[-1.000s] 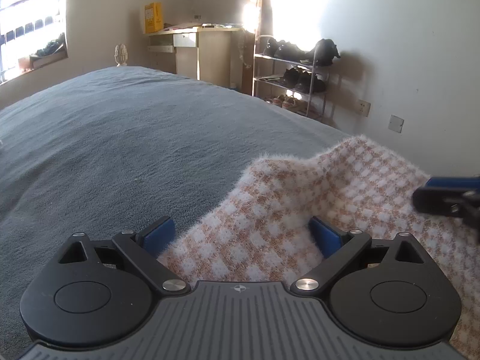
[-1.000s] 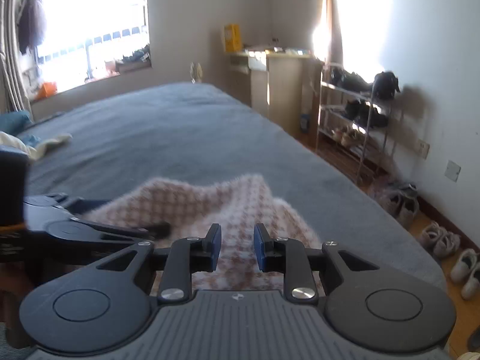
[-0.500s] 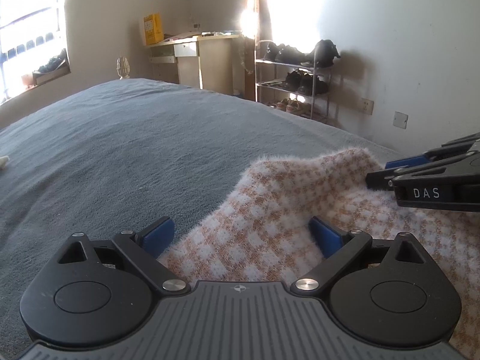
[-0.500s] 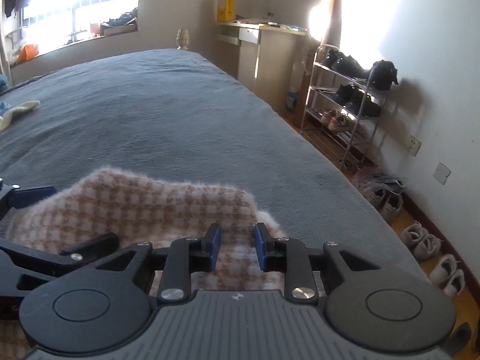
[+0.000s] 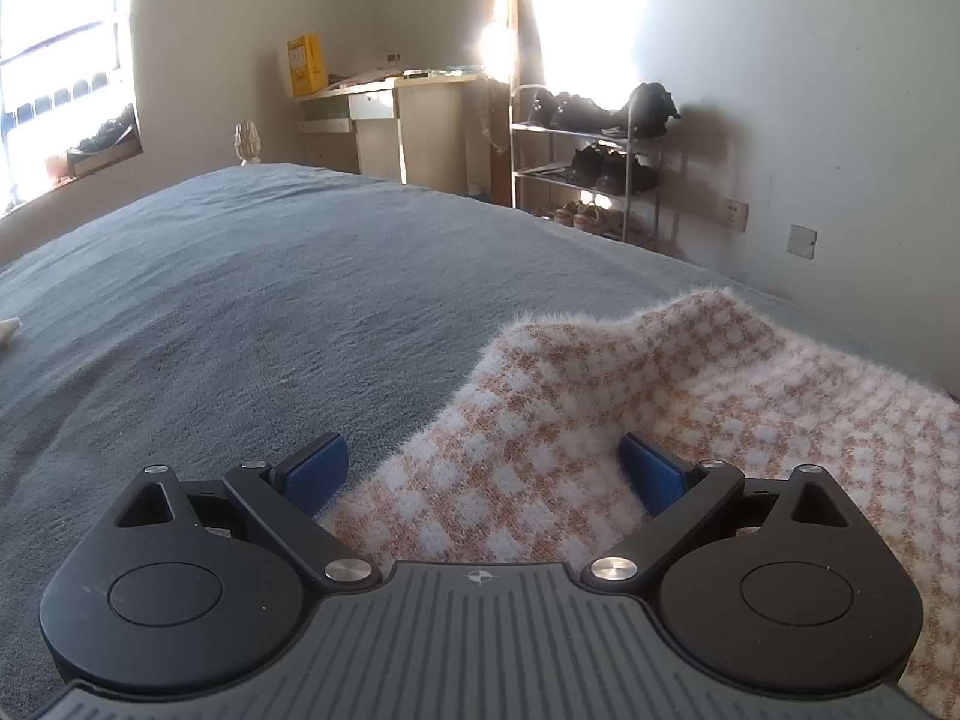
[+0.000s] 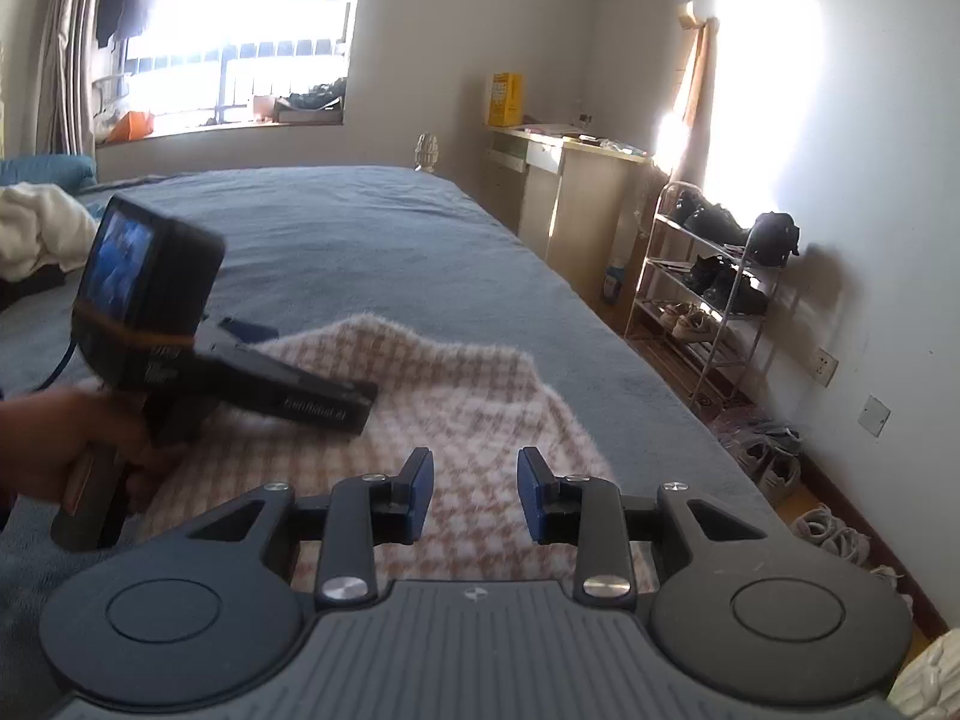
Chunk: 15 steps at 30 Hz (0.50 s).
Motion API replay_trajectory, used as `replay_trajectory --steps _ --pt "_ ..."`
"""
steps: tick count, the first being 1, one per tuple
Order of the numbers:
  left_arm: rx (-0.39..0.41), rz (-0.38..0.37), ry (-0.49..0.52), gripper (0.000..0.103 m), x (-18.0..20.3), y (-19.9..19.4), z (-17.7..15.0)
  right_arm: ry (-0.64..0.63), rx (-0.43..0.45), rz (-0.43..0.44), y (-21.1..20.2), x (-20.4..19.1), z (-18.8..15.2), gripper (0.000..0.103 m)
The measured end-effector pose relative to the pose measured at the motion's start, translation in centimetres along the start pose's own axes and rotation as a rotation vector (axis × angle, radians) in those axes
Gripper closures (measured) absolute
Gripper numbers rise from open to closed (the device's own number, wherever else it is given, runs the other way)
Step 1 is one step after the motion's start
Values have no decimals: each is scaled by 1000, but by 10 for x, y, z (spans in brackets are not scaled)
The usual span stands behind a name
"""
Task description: Fold clothes
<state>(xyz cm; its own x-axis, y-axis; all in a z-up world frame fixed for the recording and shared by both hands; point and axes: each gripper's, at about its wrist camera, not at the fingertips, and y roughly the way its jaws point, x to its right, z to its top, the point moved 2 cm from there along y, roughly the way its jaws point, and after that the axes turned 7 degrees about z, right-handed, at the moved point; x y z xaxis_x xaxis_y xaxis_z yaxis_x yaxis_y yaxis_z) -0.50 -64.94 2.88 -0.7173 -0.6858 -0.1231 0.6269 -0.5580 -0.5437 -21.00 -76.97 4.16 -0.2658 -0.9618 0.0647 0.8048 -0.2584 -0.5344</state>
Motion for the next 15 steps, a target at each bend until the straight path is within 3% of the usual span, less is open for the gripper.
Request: replay_trajectory --steps 3,5,9,12,15 --pt "2 5 4 4 2 0 0 -11 -60 -31 12 -8 -34 67" --pt "5 13 12 4 4 0 0 22 -20 -29 17 -4 -52 65" --pt "5 13 18 4 3 1 0 94 49 -49 -8 -4 -43 64" --pt "10 11 14 4 3 1 -1 58 148 45 -45 -33 -43 64" --pt "16 16 17 4 4 0 -3 23 110 139 -52 -62 -56 64"
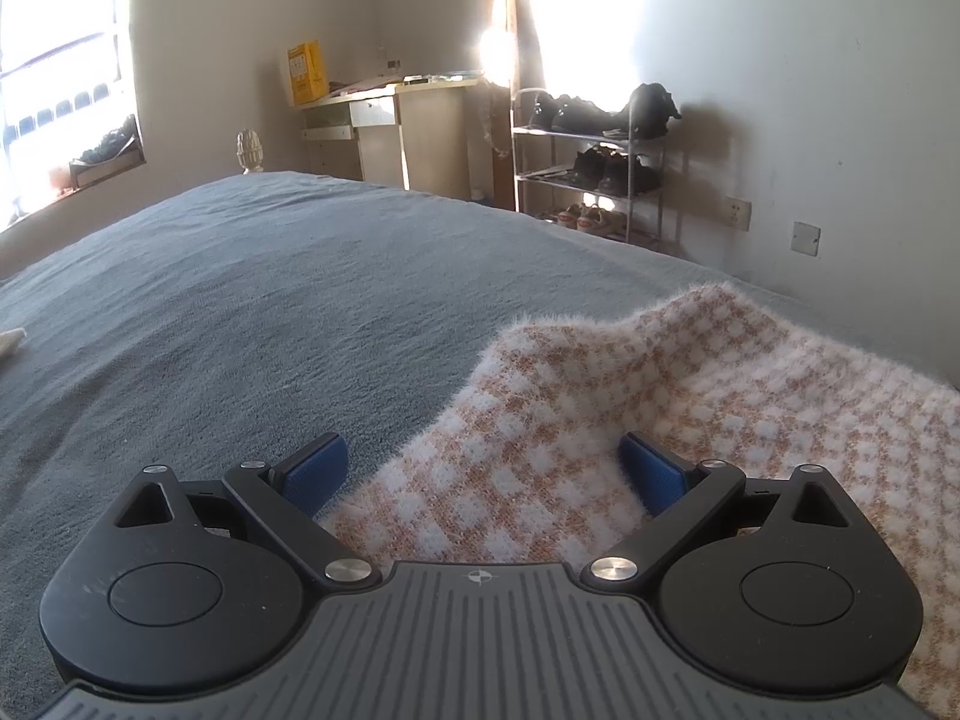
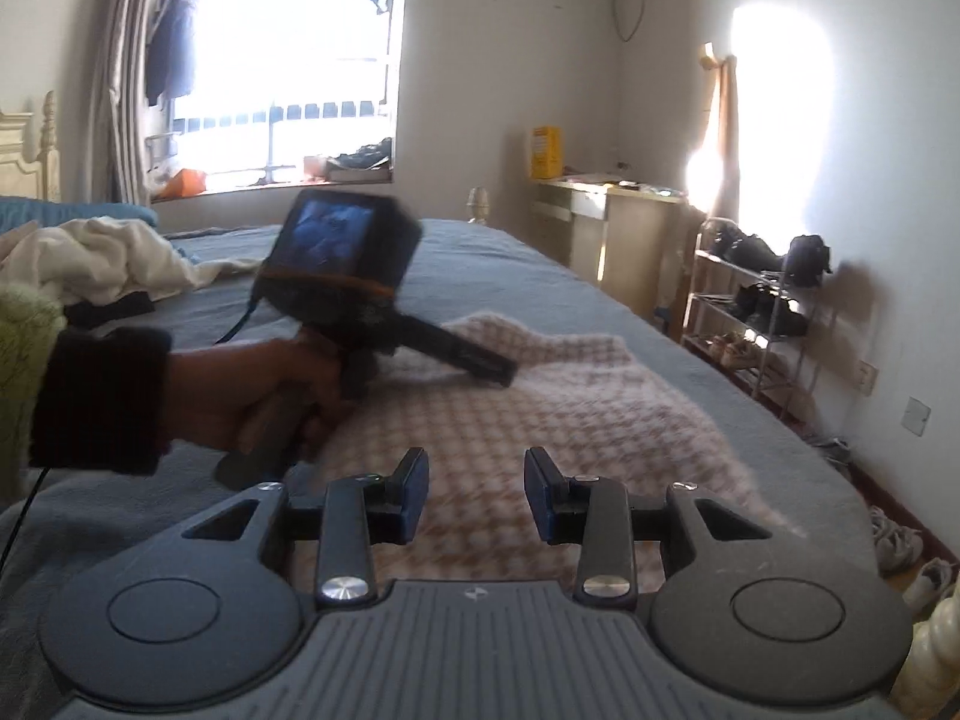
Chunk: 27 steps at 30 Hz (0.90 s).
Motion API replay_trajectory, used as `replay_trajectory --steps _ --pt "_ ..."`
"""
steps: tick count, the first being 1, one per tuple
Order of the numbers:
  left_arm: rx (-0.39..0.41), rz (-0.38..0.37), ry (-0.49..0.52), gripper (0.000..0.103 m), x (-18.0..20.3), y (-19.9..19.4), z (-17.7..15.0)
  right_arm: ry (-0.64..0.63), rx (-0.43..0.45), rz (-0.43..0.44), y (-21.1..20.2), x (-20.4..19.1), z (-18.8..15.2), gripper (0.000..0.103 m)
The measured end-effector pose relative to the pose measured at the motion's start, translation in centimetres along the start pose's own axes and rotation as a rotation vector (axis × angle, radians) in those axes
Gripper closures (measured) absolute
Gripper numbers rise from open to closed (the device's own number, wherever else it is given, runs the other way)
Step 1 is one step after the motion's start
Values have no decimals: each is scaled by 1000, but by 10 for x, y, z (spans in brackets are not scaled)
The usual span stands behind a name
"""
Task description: Fold clothes
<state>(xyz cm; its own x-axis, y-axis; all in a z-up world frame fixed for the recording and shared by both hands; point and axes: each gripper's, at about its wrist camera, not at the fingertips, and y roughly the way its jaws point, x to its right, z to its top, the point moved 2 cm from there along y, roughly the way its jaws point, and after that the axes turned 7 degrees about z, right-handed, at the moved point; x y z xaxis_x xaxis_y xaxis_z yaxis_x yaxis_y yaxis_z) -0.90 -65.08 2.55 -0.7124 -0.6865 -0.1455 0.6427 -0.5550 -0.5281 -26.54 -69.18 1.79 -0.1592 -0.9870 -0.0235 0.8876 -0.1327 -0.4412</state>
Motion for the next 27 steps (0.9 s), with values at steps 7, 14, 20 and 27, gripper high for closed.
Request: replay_trajectory --steps 7,14,20,27 --pt "34 48 62 2 10 -4 0 189 61 -11 4 1 -43 62" --pt "136 28 141 3 4 -43 4 186 253 -227 -41 -49 -58 55" --pt "216 -103 223 3 1 -123 -13 380 329 -312 -98 -17 -93 54" --pt "273 -257 444 3 40 -204 -63 841 494 -80 -121 97 -120 53"
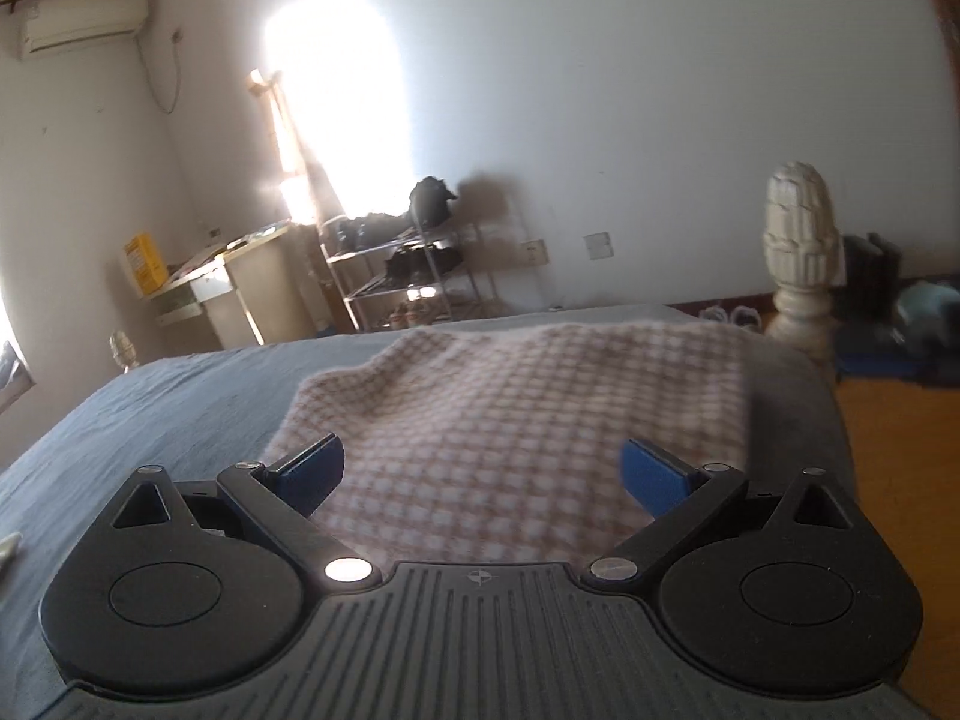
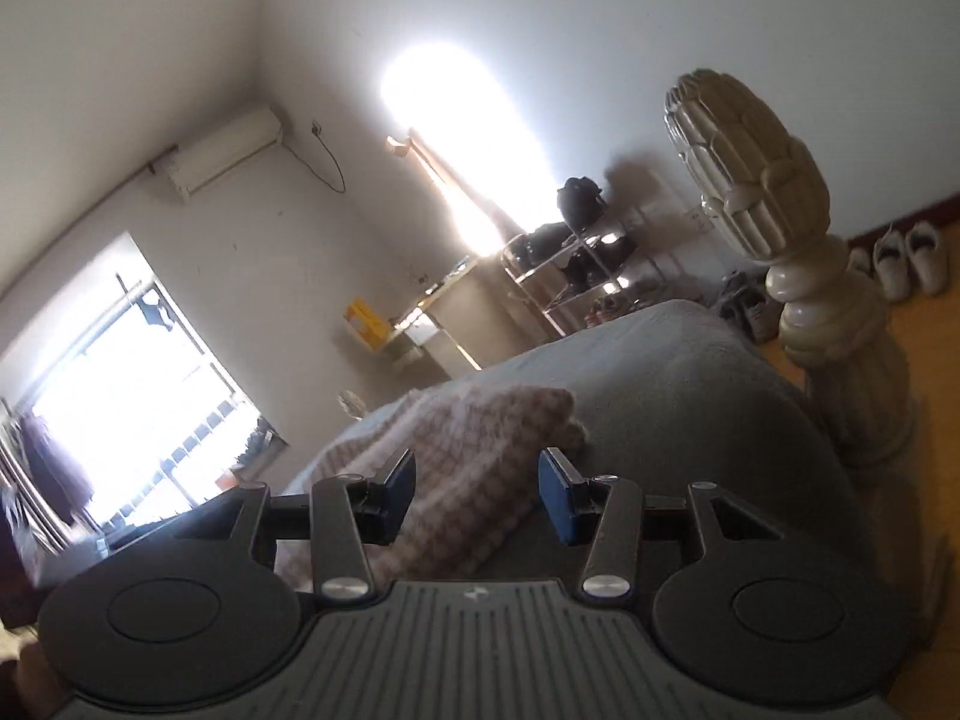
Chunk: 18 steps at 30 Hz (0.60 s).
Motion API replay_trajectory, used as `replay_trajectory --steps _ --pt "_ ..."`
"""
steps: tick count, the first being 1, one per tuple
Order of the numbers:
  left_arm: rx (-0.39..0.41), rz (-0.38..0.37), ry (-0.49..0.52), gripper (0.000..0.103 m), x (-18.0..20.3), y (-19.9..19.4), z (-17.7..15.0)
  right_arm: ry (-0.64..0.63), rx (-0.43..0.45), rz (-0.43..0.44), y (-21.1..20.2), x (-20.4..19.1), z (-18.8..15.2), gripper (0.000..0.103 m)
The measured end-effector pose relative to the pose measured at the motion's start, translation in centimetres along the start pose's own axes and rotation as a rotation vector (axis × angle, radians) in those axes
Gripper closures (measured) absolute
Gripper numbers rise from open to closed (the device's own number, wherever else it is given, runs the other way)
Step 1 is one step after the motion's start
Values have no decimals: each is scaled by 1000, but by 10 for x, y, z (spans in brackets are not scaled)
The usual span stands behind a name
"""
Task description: Fold clothes
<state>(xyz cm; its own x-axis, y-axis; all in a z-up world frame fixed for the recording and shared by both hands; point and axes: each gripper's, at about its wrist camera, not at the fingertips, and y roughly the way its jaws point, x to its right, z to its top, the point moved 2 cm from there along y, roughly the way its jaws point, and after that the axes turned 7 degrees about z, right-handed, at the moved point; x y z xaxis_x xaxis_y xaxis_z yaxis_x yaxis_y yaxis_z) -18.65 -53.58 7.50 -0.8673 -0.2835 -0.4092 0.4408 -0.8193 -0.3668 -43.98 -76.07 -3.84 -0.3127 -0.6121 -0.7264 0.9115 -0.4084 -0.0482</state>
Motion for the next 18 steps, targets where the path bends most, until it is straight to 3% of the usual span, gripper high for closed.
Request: replay_trajectory --steps 4,6,9,11,15,17,18 --pt "4 54 156 4 42 -4 -16 136 -32 22 42 32 25 53" --pt "3 82 147 4 47 -2 -20 175 -70 12 65 44 32 56" --pt "9 112 142 9 53 -1 -23 164 -135 -73 93 55 32 59" --pt "25 122 181 22 62 -7 -27 195 -155 -78 102 59 30 60" --pt "20 93 293 29 83 -12 -38 169 -147 -59 100 50 28 60" --pt "1 109 306 50 87 -6 -42 147 -154 -59 99 45 28 59" --pt "-14 130 284 52 84 -1 -43 131 -162 -63 101 44 27 59"
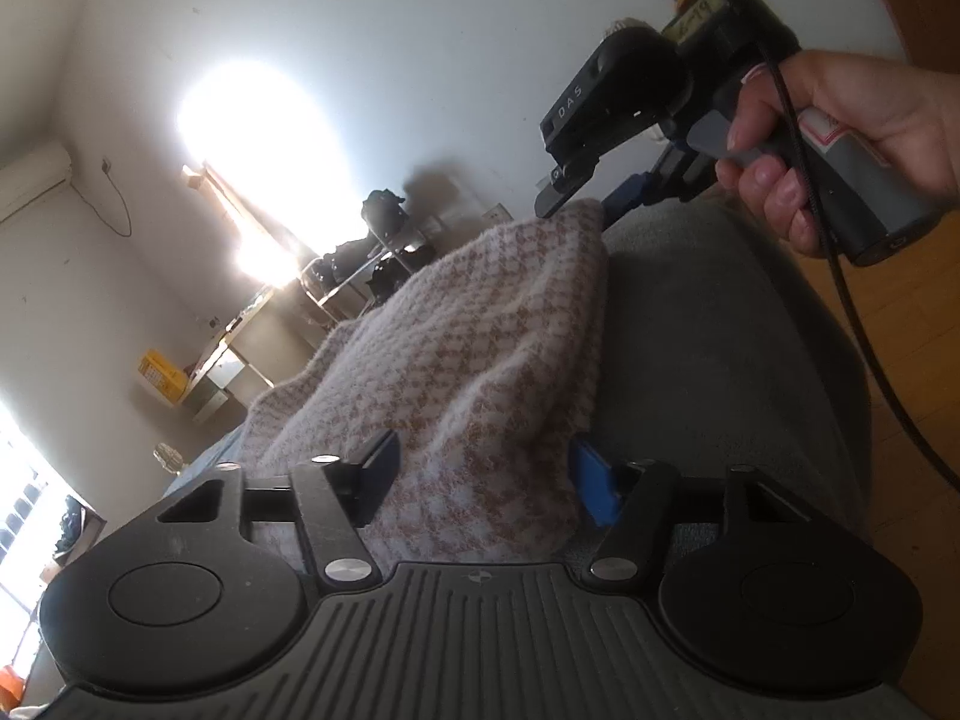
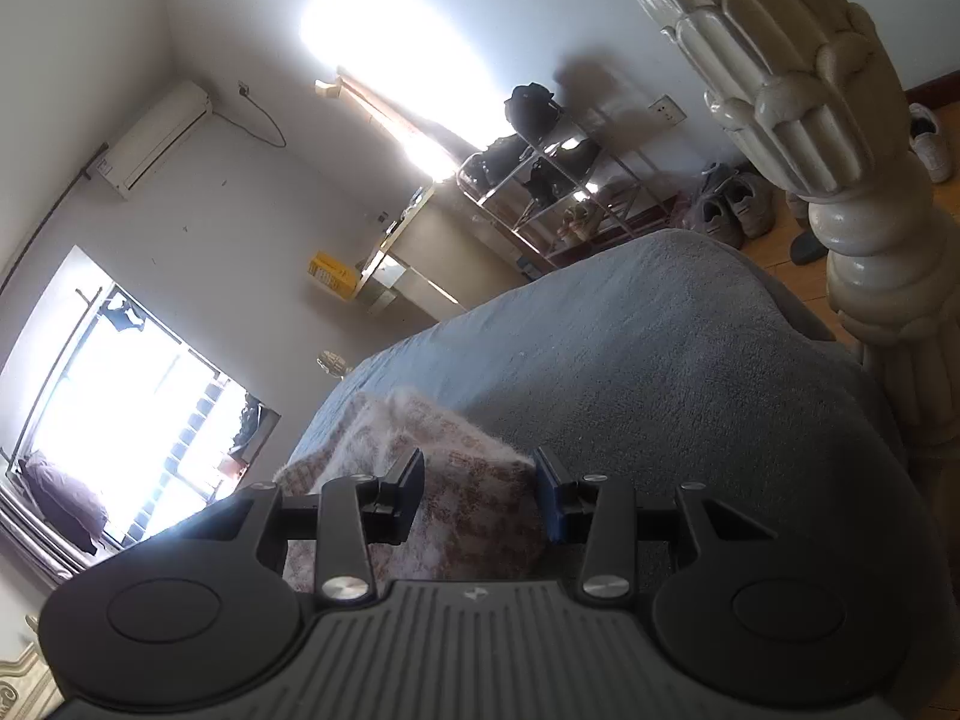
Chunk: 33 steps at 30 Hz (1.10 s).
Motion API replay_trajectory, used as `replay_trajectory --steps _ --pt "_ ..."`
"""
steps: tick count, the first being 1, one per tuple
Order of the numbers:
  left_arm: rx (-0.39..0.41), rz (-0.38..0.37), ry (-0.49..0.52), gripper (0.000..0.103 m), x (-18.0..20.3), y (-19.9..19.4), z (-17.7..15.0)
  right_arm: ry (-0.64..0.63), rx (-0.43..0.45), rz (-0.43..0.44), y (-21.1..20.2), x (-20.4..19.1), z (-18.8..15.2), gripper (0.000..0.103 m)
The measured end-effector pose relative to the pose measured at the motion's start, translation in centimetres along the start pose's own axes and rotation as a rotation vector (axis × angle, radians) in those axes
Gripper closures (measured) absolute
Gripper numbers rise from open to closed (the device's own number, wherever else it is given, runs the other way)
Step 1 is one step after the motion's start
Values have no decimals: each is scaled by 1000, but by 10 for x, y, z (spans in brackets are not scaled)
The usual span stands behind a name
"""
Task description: Fold clothes
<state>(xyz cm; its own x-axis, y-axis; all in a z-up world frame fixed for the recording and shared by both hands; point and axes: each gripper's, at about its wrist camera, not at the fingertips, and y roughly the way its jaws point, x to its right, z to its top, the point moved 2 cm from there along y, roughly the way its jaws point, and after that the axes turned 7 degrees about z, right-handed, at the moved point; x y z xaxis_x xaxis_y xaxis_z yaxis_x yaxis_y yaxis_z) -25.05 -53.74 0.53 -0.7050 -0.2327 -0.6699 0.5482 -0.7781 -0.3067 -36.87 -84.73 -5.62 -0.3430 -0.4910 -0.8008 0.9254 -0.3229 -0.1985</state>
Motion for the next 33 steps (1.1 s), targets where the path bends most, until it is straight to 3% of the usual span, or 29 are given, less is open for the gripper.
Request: replay_trajectory --steps 3,6,11,14,18,21,27,29,31,33 --pt "-16 4 -102 58 -13 4 -2 -21 -17 -4 4 -2 2 63" --pt "13 22 -124 70 -17 -2 -1 -45 -21 13 4 -7 6 75" --pt "21 64 -178 79 -26 -12 -3 -40 -38 125 -7 -29 3 82" --pt "10 72 -186 79 -24 -15 -8 -106 -49 96 -5 -33 -5 83" --pt "8 70 -175 80 -14 -14 -12 -124 -63 -16 2 -9 -14 84" --pt "9 75 -181 80 -12 -16 -14 -71 -53 23 -5 -3 -15 84" --pt "26 94 -136 81 0 -17 -20 -153 -58 -1 4 3 -23 85" --pt "34 103 -124 80 2 -18 -21 -133 -45 13 -4 1 -21 81" --pt "36 94 -132 77 -2 -18 -21 -120 -13 7 -17 -5 -14 71" --pt "40 69 -174 71 -10 -24 -22 -147 53 -9 -35 -20 -3 71"
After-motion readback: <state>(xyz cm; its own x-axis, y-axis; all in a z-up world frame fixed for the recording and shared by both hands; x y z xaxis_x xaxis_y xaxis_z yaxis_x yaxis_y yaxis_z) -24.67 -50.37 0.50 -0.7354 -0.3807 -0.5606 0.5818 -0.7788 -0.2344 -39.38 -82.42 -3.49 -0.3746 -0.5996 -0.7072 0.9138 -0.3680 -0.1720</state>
